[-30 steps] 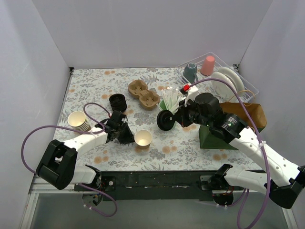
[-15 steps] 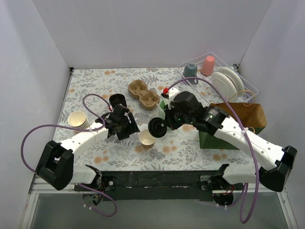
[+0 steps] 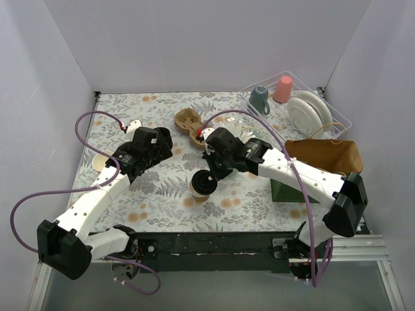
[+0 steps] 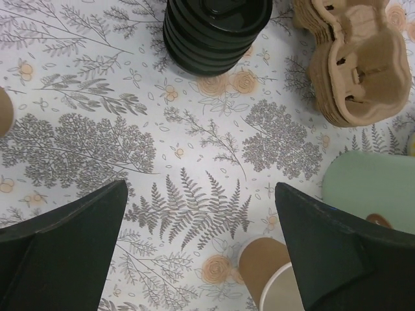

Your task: Pack the takeout coffee

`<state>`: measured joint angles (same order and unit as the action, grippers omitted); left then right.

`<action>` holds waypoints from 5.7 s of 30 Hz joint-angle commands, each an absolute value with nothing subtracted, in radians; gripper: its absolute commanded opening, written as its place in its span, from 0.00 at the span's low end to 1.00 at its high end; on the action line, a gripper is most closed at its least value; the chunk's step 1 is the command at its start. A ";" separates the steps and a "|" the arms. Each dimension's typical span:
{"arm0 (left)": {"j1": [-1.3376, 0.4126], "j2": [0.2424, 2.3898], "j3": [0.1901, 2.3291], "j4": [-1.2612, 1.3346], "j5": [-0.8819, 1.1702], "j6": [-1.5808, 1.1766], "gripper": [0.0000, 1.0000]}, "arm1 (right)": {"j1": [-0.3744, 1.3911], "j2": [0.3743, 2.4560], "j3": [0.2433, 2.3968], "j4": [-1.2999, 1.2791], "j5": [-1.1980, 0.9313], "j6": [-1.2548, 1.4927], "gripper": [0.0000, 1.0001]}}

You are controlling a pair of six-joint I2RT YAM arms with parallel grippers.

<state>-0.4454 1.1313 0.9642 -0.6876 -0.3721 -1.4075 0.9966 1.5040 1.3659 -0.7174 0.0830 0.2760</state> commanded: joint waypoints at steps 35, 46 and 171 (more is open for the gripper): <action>-0.442 0.913 0.799 -0.594 -0.414 -1.266 0.98 | 1.060 1.848 1.684 -0.942 0.202 0.276 0.02; -0.442 0.864 0.775 -0.538 -0.223 -1.194 0.98 | 1.060 1.793 1.701 -0.928 0.186 0.302 0.30; -0.476 0.930 0.348 -0.098 0.330 -1.502 0.56 | 1.009 1.411 1.100 -0.310 0.137 0.477 0.45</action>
<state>-0.4736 0.9337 0.3756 -0.0601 0.3511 -1.5192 1.0302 1.4315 1.1286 -0.3378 0.1089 0.4564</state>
